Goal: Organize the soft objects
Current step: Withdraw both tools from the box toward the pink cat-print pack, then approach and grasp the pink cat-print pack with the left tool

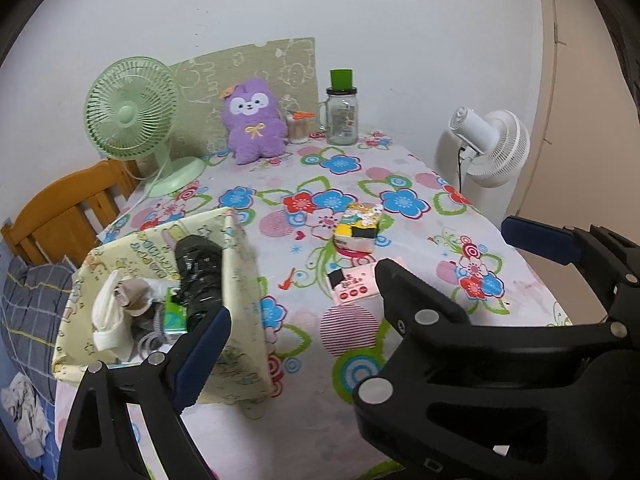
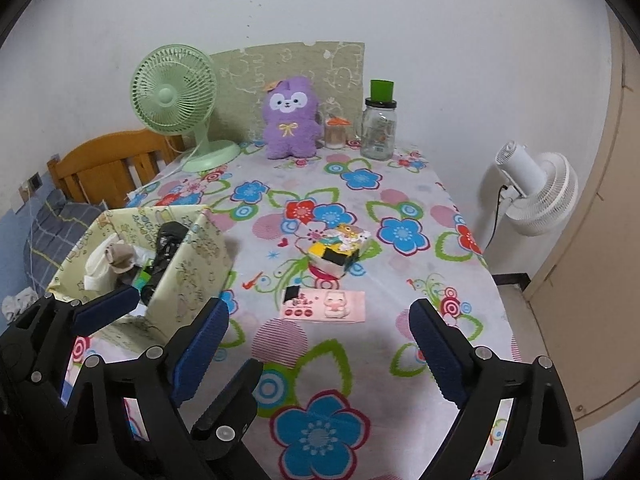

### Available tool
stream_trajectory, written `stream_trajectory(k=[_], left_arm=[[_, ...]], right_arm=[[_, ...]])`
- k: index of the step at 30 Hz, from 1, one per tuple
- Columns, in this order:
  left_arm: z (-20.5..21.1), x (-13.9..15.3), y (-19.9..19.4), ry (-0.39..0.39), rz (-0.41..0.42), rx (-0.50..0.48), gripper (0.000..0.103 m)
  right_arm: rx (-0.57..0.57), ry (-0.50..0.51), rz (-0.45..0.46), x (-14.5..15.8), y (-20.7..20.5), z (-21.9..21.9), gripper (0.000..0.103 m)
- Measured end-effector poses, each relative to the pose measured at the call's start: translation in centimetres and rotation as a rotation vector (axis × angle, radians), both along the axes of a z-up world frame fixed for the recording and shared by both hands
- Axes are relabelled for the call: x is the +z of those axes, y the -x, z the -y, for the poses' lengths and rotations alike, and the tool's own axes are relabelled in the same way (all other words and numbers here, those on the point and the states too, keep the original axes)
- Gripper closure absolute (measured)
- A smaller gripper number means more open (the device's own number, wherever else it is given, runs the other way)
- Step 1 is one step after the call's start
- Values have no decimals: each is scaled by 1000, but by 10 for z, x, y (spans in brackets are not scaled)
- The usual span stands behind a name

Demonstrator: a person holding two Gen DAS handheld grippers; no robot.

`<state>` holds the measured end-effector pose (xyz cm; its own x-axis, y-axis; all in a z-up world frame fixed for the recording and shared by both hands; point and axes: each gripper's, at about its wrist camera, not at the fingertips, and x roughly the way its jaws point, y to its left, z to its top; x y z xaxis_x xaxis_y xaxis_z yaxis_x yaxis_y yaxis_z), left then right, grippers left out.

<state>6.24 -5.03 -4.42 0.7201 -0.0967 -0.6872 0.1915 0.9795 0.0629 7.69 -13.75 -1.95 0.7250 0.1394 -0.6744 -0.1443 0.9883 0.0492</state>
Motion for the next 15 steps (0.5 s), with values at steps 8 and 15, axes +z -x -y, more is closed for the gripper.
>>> stream_trajectory(k=[8, 15], left_arm=[[15, -8, -9, 14, -23, -28, 7], [29, -14, -19, 4, -39, -44, 7]], right_arm=[[-12, 13, 16, -6, -7, 14, 9], [-12, -7, 0, -14, -16, 28, 9]])
